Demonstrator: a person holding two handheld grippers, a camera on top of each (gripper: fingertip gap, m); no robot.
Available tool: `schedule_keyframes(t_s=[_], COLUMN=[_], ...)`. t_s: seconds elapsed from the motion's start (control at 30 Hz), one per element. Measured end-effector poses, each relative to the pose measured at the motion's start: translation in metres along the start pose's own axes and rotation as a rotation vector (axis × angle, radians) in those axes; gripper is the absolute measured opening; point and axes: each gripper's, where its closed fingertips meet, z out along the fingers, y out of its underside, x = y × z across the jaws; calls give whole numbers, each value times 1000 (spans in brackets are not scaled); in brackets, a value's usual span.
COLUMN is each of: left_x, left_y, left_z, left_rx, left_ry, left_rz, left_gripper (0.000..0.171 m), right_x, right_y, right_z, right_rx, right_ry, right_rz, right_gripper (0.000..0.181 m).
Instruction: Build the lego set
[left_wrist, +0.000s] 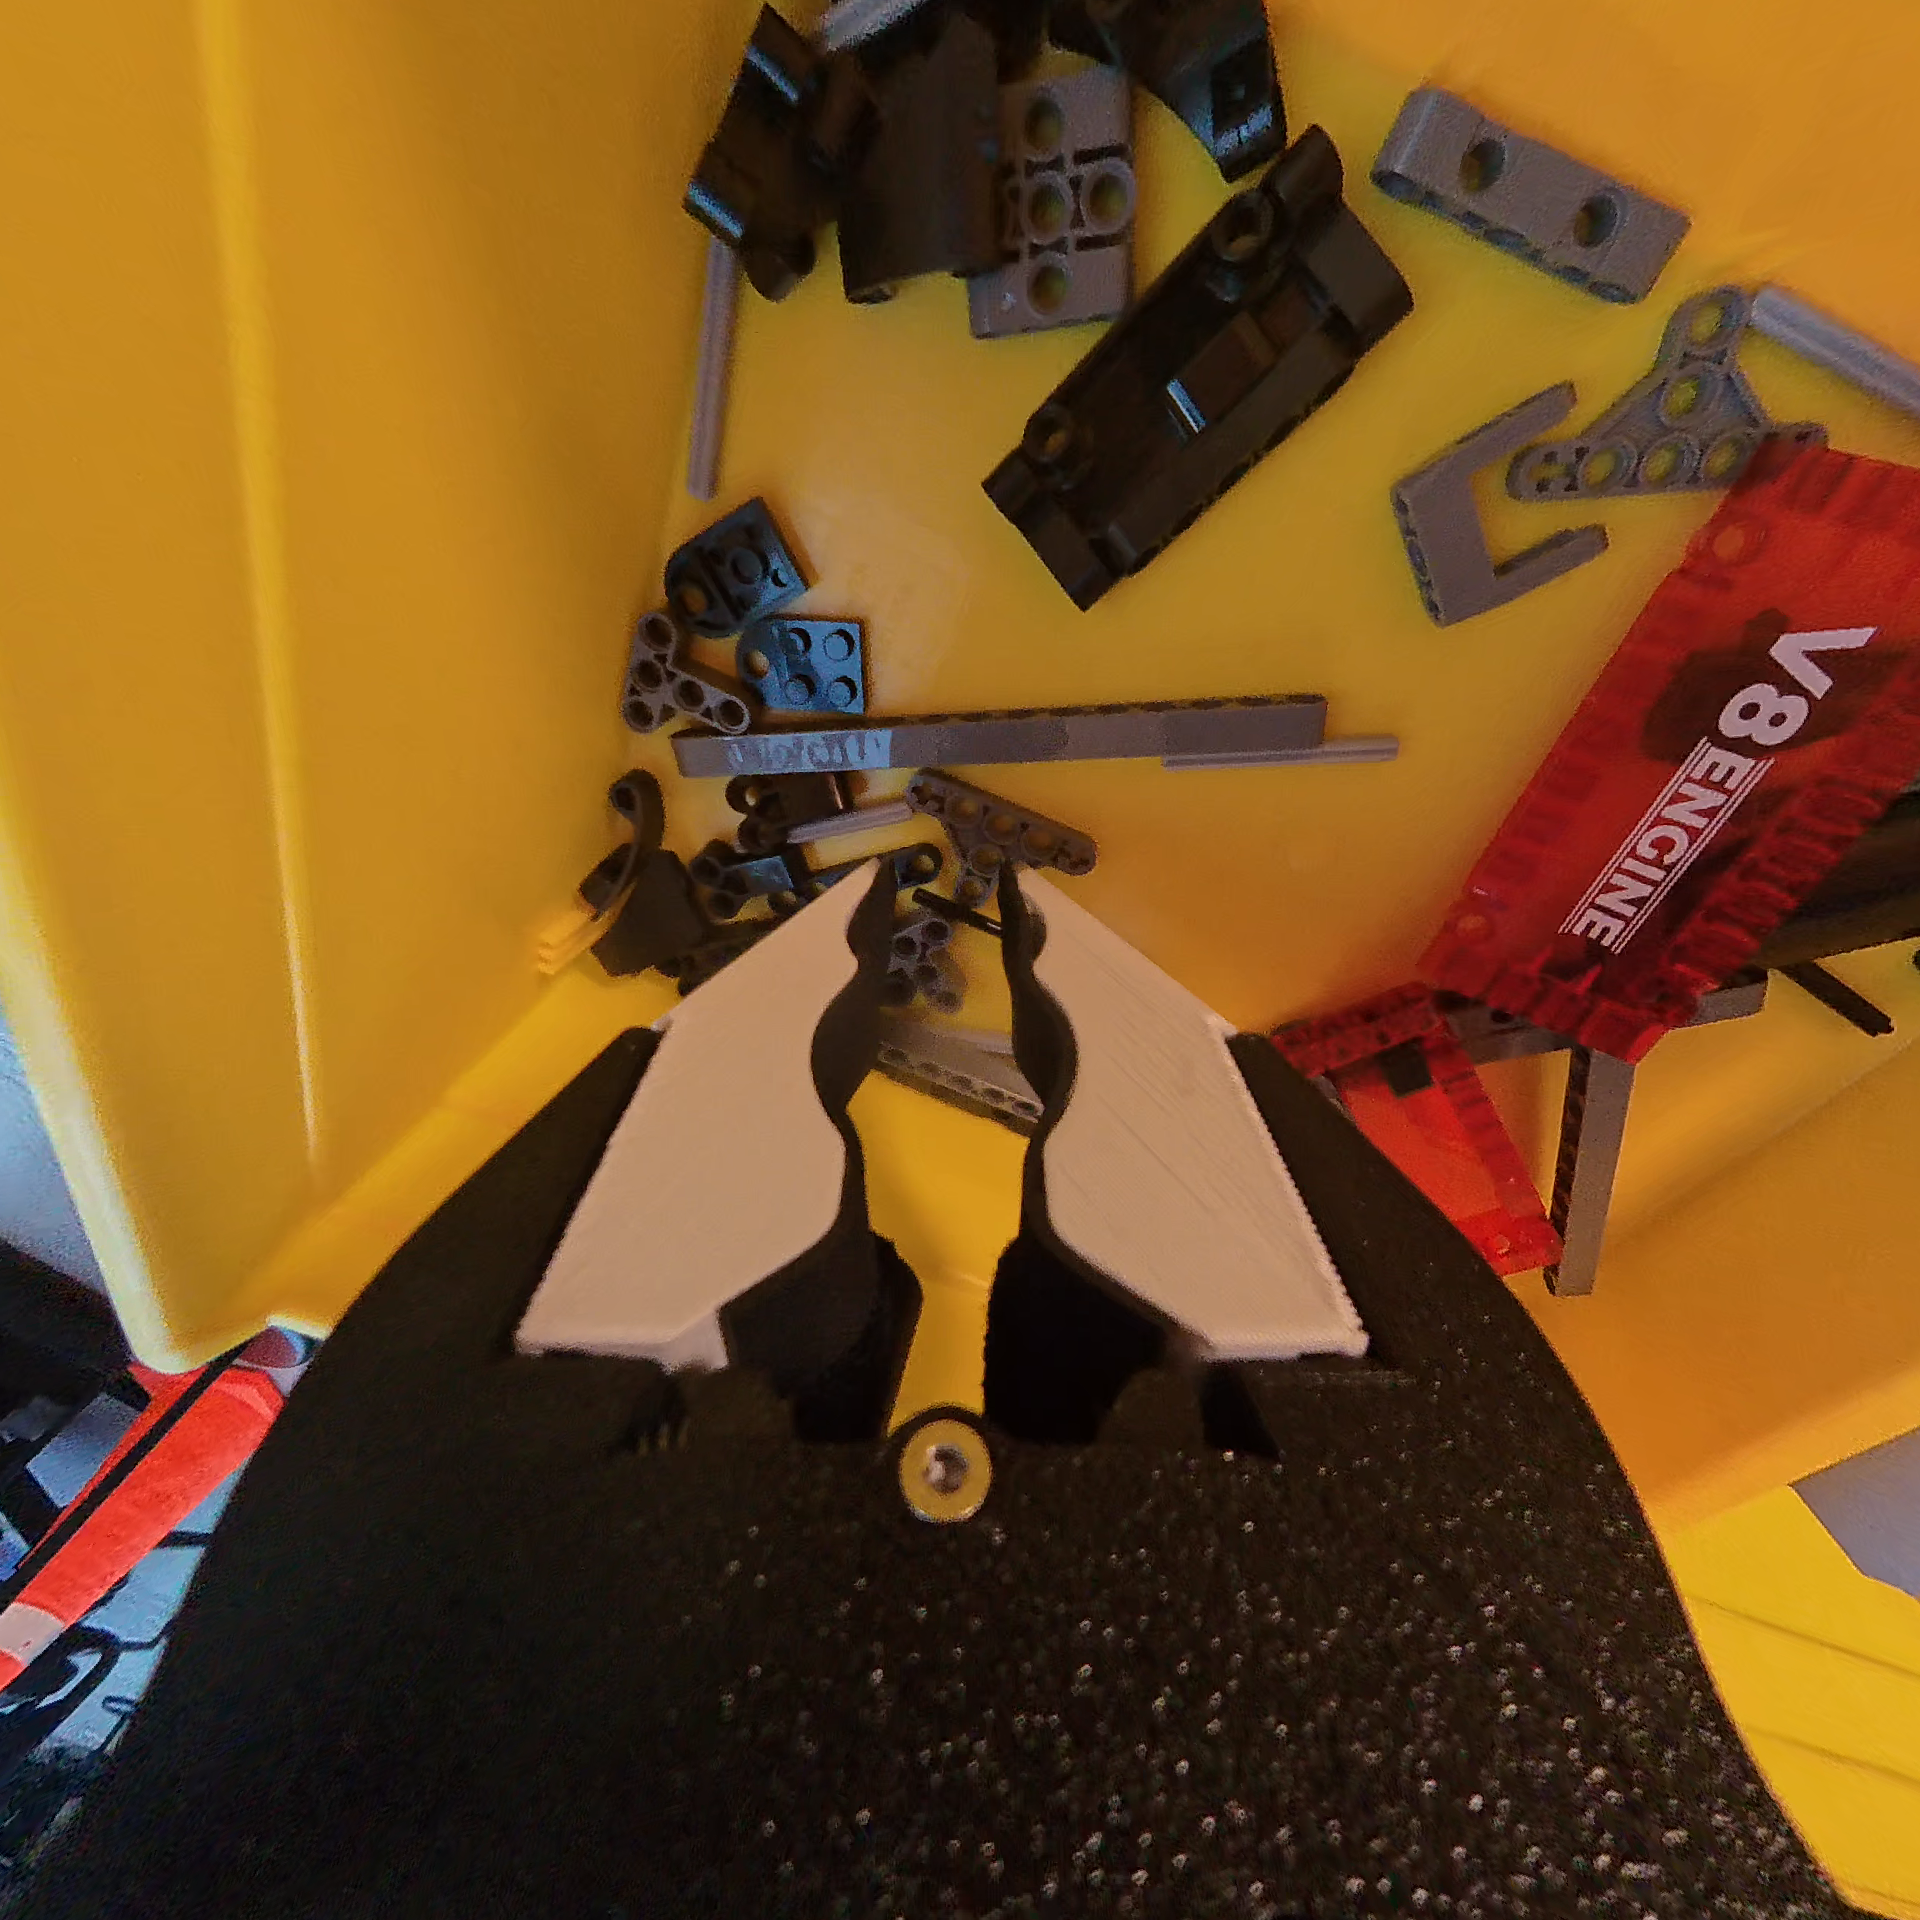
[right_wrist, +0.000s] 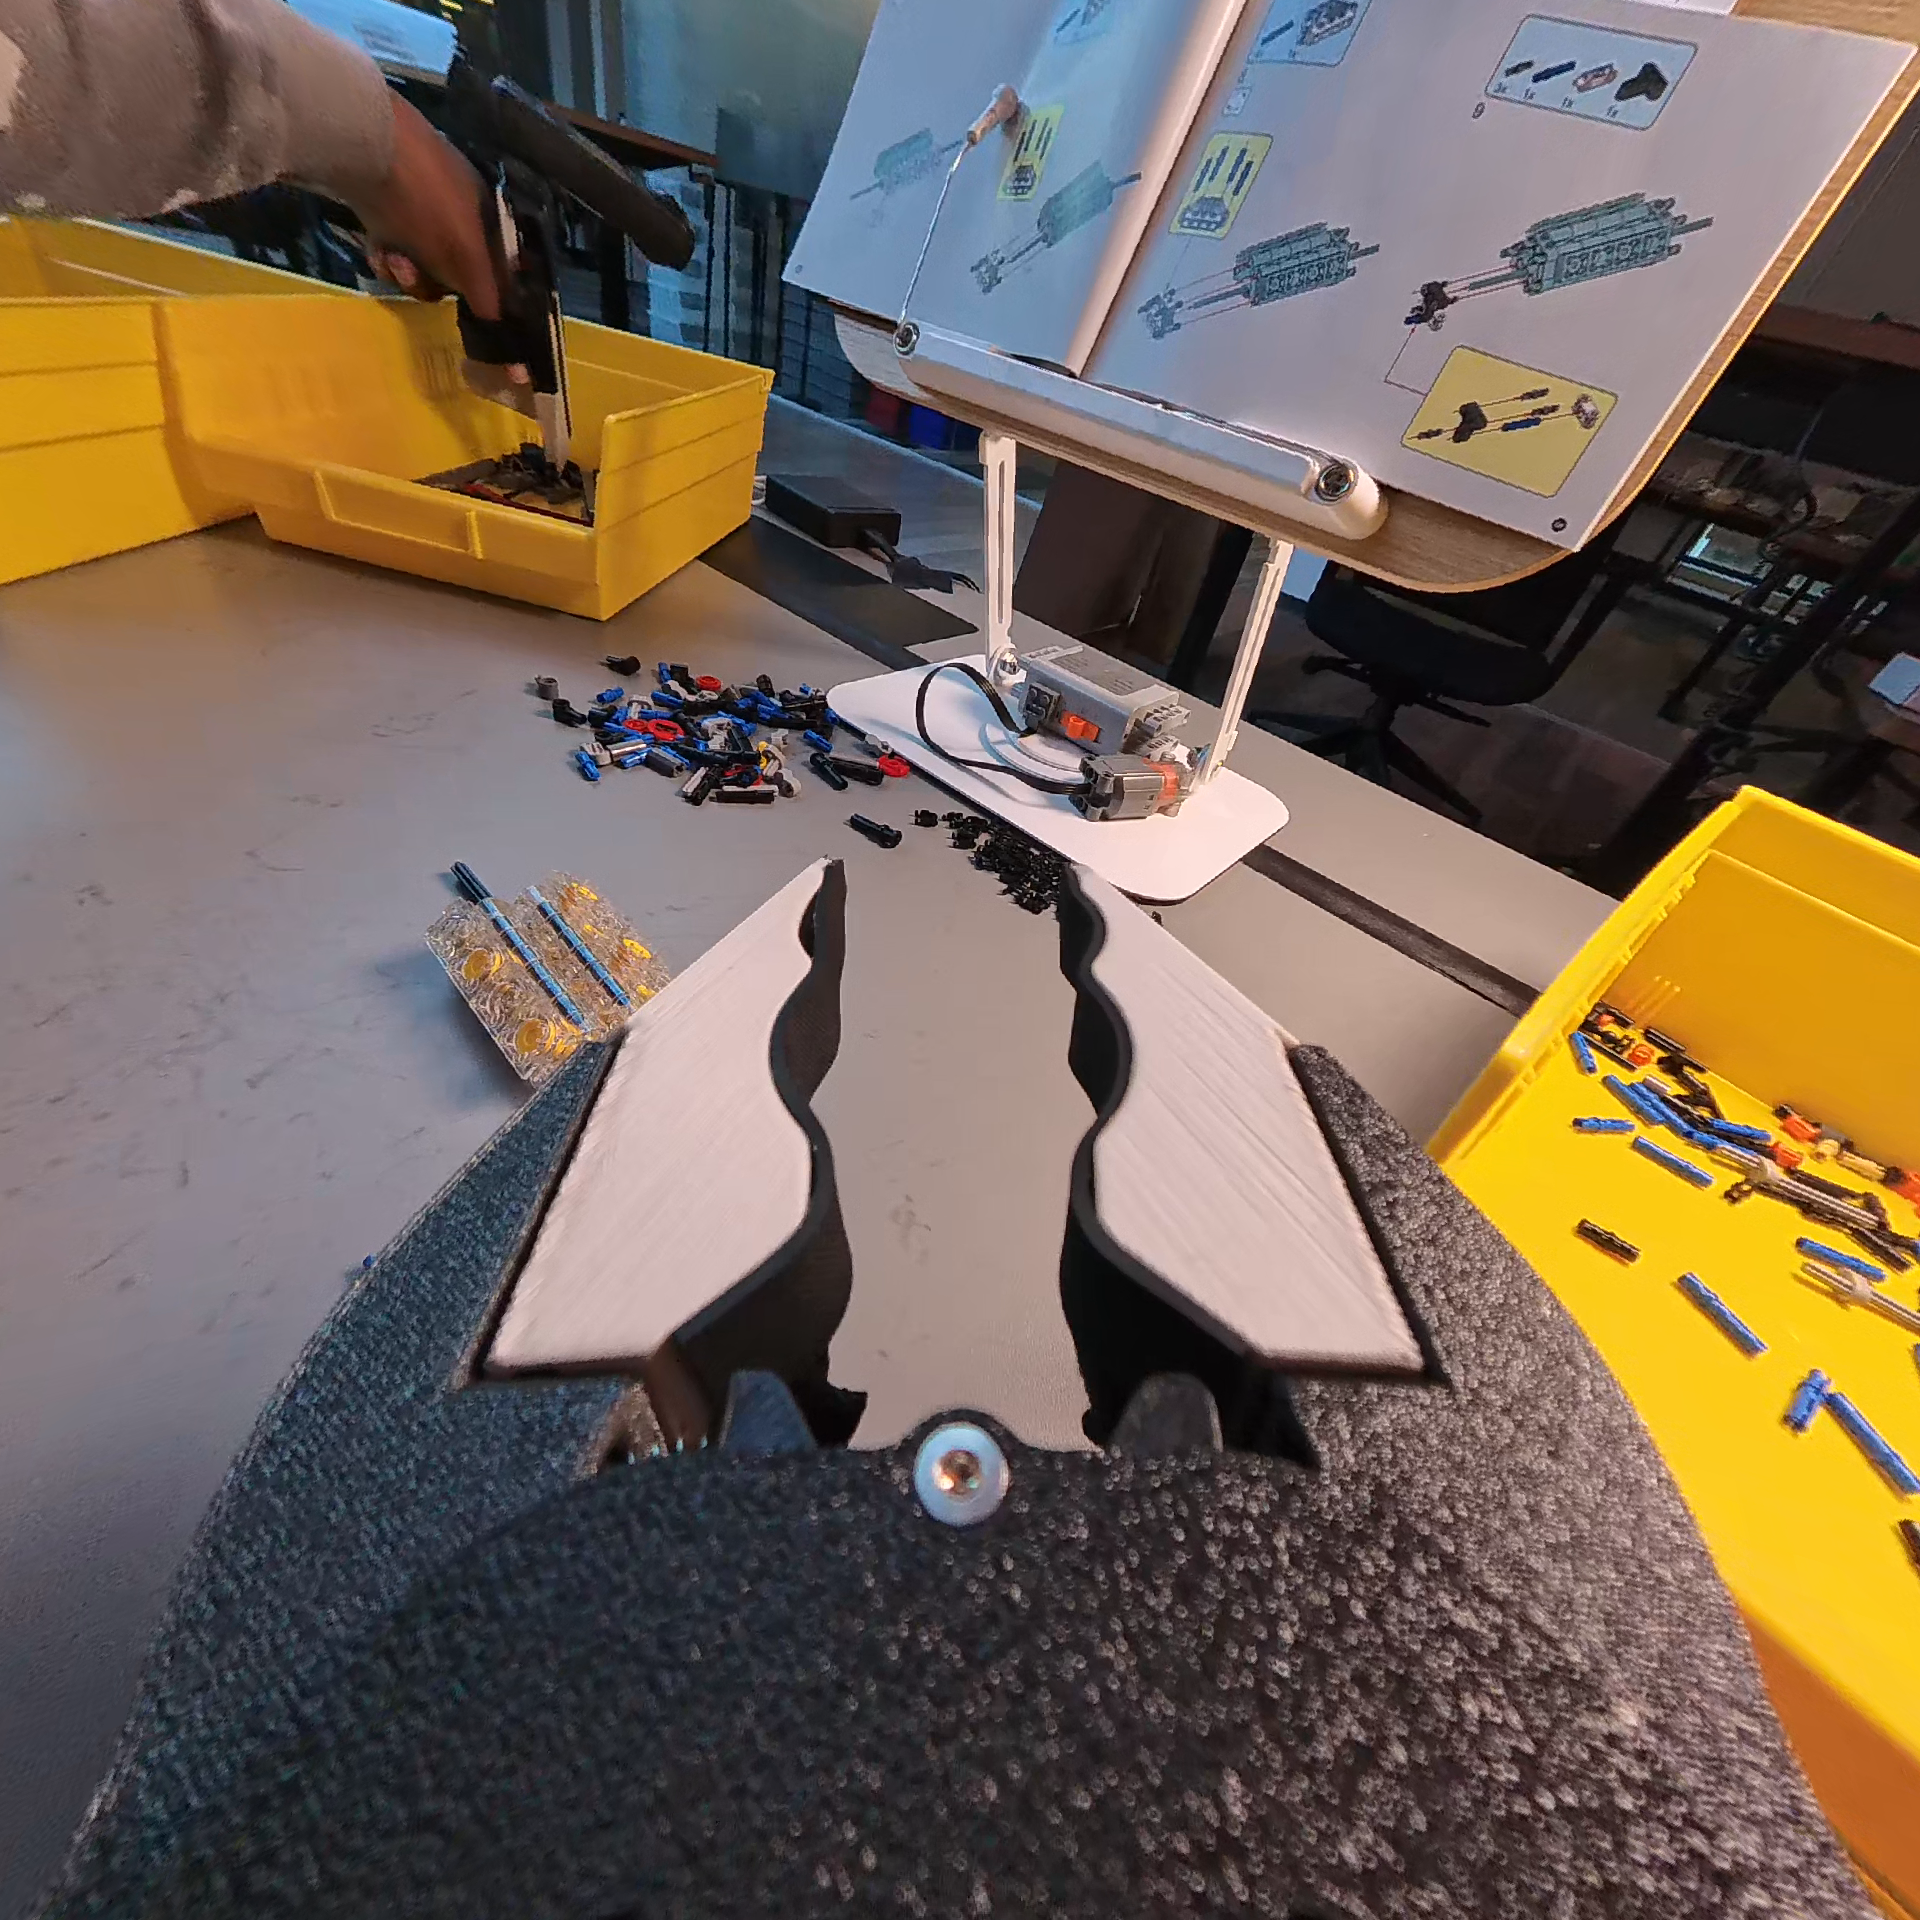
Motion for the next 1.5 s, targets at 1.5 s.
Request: schedule_keyframes(t_s=[1.5], left_x=[15], left_y=[2], left_z=[-5], left_rx=[38], left_ry=[97], left_rz=[1], left_gripper=[25], right_x=[-1], right_y=[0], right_z=[-1], right_rx=[2], right_ry=[-9], right_rz=[4], right_gripper=[39])
